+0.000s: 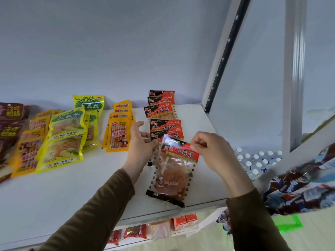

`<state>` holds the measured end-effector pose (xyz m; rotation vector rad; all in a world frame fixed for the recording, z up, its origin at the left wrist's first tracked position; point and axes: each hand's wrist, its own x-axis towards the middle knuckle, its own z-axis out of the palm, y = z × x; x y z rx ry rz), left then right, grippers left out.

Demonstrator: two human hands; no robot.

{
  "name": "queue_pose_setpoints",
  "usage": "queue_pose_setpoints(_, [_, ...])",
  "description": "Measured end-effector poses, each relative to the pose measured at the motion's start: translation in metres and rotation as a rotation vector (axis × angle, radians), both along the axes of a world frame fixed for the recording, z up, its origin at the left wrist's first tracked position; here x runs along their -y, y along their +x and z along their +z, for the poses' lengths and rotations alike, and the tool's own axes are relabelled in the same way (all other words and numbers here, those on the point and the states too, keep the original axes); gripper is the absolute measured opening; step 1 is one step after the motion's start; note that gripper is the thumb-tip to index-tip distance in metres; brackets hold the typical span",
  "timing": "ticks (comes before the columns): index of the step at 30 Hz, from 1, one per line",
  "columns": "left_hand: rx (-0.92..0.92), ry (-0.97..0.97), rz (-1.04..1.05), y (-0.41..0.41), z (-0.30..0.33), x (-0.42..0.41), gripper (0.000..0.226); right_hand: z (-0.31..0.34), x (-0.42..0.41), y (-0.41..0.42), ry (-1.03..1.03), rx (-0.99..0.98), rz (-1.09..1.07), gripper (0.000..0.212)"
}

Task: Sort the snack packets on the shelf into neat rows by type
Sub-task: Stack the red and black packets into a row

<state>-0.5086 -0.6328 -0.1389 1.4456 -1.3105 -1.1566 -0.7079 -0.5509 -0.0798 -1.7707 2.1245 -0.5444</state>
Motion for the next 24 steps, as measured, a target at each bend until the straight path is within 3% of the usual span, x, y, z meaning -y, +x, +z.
queue_pose_setpoints(4, [-0.031, 0.021, 0.05, -0.007, 0.003, -0.005, 0.062, -0.011, 0.028, 0.017, -0.138, -0.026, 0.057, 0.015])
queue_pose_setpoints(7, [-0.185, 0.042, 0.093, -0.008, 0.015, -0.013, 0.032, -0.031, 0.046, 0.024, -0.182, 0.067, 0.072, 0.01])
queue_pose_setpoints(9, [-0.186, -0.007, 0.077, -0.003, 0.021, -0.026, 0.019, -0.041, 0.048, 0.03, -0.231, 0.137, 0.029, 0.017])
queue_pose_setpoints(11, [-0.171, -0.04, -0.014, 0.003, 0.018, -0.045, 0.03, -0.05, 0.043, 0.033, -0.283, 0.189, -0.057, 0.034])
queue_pose_setpoints(14, [-0.182, 0.009, -0.124, 0.006, 0.009, -0.066, 0.071, -0.059, 0.029, 0.031, -0.221, 0.418, -0.154, 0.055])
queue_pose_setpoints(16, [-0.264, 0.039, -0.155, -0.001, 0.003, -0.066, 0.068, -0.062, 0.021, 0.033, -0.132, 0.618, -0.144, 0.064])
queue_pose_setpoints(18, [-0.304, 0.044, -0.182, -0.011, -0.001, -0.065, 0.061, -0.062, 0.017, 0.038, -0.114, 0.729, -0.105, 0.059])
queue_pose_setpoints(21, [-0.28, 0.045, -0.214, -0.02, 0.001, -0.064, 0.051, -0.06, 0.019, 0.043, -0.153, 0.688, -0.052, 0.044])
queue_pose_setpoints(24, [-0.269, 0.067, -0.206, -0.019, 0.013, -0.062, 0.053, -0.055, 0.019, 0.038, -0.135, 0.754, -0.073, 0.055])
